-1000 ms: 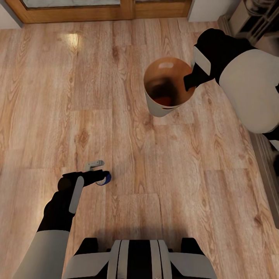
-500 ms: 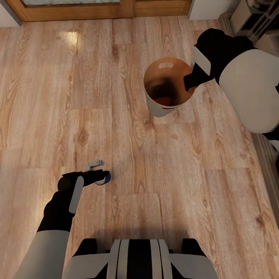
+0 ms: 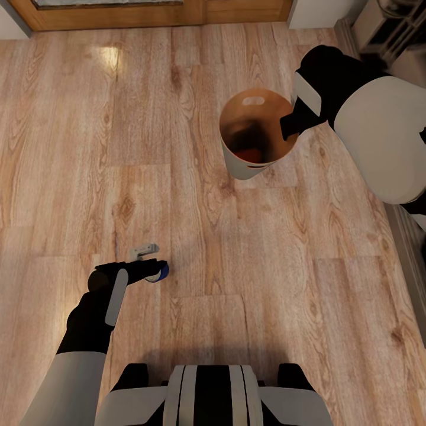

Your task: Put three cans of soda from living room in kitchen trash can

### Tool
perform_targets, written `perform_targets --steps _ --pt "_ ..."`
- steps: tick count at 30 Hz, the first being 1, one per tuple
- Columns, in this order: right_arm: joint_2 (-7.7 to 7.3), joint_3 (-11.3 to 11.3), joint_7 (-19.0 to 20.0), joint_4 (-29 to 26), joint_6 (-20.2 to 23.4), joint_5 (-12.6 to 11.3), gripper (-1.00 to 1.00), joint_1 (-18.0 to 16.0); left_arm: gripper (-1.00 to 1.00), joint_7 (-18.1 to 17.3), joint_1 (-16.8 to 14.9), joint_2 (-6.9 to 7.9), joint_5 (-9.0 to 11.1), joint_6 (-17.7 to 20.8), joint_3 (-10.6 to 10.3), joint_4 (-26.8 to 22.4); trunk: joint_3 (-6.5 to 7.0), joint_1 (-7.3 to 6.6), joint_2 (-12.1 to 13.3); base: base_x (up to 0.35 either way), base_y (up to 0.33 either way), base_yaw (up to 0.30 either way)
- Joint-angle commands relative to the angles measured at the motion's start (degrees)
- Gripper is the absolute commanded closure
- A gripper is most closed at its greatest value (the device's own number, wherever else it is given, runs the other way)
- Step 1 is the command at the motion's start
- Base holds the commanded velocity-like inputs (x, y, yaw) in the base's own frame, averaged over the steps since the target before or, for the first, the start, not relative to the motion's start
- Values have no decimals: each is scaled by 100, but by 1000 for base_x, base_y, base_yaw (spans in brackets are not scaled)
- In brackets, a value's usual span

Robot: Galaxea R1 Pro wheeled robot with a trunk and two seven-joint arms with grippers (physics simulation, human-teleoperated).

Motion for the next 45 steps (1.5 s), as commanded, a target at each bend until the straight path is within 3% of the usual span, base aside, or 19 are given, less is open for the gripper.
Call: perform_targets --steps 1,16,37,38,45 --pt "1 -56 -1 8 0 -48 100 -4 -100 0 0 0 -1 -1 0 2 -5 -1 0 0 0 0" --pt "-3 -56 -1 32 0 -49 100 -3 -100 0 0 0 -3 -1 0 19 -93 -1 0 0 0 45" --pt "0 -54 -1 -4 0 -48 100 12 -100 -6 10 4 -3 -57 -8 12 -102 -1 0 0 0 4" --pt "0 -54 -1 -6 0 -48 100 12 100 -8 22 5 -3 -79 -8 1 -102 -1 0 0 0 0" --pt "-1 -55 -1 -19 0 -49 100 21 100 -10 125 5 -3 -212 -9 -28 -102 -1 0 0 0 0"
